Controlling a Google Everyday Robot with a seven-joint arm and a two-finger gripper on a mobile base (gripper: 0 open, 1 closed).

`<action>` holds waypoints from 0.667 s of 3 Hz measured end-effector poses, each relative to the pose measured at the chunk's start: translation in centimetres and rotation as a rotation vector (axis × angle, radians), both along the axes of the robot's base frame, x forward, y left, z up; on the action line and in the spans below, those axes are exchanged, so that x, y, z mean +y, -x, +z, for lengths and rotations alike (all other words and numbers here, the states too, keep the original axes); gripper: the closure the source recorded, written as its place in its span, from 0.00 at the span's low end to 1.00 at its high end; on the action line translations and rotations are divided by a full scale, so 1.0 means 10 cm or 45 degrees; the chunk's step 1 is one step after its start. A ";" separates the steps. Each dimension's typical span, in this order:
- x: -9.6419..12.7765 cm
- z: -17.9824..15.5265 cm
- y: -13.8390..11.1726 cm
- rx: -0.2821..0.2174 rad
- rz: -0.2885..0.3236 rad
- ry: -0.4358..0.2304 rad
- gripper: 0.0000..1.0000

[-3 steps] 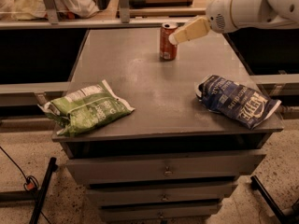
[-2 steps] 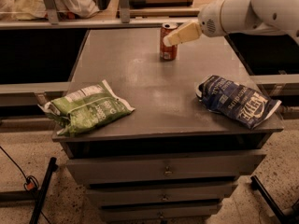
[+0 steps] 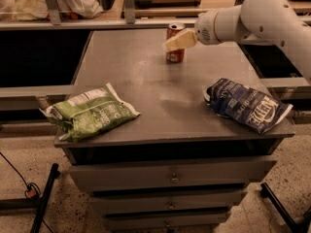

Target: Move coke can near green jalapeno chip bag

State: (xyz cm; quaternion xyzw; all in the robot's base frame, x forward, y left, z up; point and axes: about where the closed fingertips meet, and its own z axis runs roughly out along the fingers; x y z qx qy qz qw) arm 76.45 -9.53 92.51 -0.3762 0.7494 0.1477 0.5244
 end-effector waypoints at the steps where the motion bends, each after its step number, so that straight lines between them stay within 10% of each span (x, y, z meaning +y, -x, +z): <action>1: 0.09 -0.12 -0.12 0.000 -0.002 -0.005 0.00; 2: 0.14 -0.19 -0.22 -0.002 -0.006 -0.016 0.00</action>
Offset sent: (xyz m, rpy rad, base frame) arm 0.0331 0.0152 -0.0256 0.0230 -0.0086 -0.0170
